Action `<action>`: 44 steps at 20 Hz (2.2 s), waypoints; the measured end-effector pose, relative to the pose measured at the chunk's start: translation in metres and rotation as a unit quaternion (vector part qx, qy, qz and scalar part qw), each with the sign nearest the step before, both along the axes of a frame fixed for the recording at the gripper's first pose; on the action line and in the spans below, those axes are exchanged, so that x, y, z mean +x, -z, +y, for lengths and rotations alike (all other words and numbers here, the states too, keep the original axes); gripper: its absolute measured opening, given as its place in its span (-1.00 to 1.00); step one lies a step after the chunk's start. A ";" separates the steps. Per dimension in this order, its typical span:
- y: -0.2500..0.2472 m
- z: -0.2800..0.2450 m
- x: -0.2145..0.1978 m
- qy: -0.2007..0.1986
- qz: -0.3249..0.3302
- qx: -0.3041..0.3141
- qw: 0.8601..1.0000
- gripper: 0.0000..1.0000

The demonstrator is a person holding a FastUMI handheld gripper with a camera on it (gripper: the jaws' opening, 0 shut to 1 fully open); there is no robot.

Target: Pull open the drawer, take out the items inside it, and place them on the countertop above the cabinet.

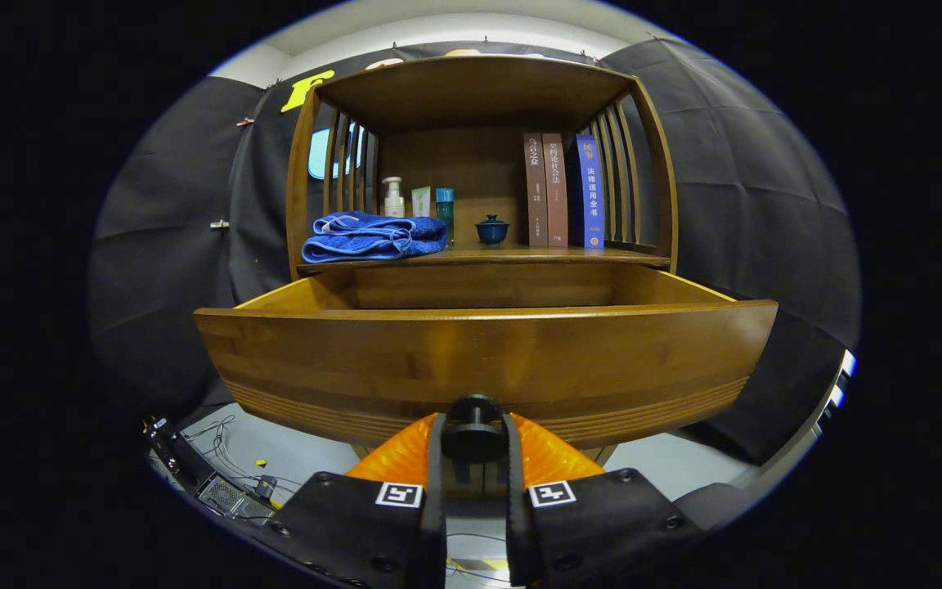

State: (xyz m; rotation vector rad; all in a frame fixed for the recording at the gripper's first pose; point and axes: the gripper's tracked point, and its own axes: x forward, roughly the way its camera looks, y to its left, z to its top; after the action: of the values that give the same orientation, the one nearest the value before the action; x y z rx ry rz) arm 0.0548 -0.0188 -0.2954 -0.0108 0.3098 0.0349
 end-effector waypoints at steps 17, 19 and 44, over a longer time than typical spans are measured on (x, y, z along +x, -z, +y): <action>-0.116 -0.032 -0.019 0.004 -0.007 -0.007 1.000 0.98; -0.138 -0.039 -0.005 0.009 -0.007 -0.013 1.000 0.98; 0.030 -0.018 0.167 0.020 0.422 0.021 0.906 0.64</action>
State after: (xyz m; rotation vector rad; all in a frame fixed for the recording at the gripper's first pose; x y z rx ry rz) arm 0.2222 -0.0364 -0.3258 0.0568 1.1803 0.0025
